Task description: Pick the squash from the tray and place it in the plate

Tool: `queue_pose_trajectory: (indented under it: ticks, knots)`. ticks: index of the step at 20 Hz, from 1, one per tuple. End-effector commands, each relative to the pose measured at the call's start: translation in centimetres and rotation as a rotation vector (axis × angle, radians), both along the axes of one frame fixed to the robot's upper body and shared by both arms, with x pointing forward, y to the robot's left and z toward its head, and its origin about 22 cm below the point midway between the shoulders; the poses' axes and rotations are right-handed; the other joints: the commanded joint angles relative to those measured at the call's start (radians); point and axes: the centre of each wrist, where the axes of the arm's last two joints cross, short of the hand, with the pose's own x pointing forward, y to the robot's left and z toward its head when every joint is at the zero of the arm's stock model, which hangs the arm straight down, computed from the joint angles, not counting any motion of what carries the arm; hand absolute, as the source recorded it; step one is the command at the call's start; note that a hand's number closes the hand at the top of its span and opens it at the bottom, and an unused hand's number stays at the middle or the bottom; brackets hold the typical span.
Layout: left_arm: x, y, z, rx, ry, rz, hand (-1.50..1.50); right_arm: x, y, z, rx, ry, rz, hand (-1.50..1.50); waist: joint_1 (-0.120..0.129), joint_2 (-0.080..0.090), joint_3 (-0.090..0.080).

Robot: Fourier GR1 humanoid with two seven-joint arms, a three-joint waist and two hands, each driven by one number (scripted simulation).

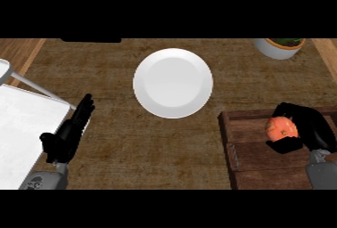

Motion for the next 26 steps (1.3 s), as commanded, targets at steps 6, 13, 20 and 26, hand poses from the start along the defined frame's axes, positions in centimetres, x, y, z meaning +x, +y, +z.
queue_pose_trajectory:
  ticks: [6,13,20,26]
  knots:
    - [-0.3,2.3,1.2,0.001,-0.028,0.042,0.0,3.4,0.2,5.5,0.021,-0.201,0.193,1.5,-0.025,-0.007,0.001]
    - [0.6,1.9,0.8,0.0,0.0,0.059,0.0,2.2,2.2,9.6,0.074,-0.458,0.205,1.5,-0.036,-0.008,0.0]
    - [-0.9,1.3,0.7,0.024,-0.02,0.055,0.0,5.4,6.1,12.5,0.124,-0.455,0.255,1.5,-0.024,-0.007,0.001]
    - [-1.0,2.0,0.4,0.015,-0.004,0.051,0.0,7.1,11.6,13.1,0.128,-0.409,0.32,1.5,-0.022,-0.007,0.001]
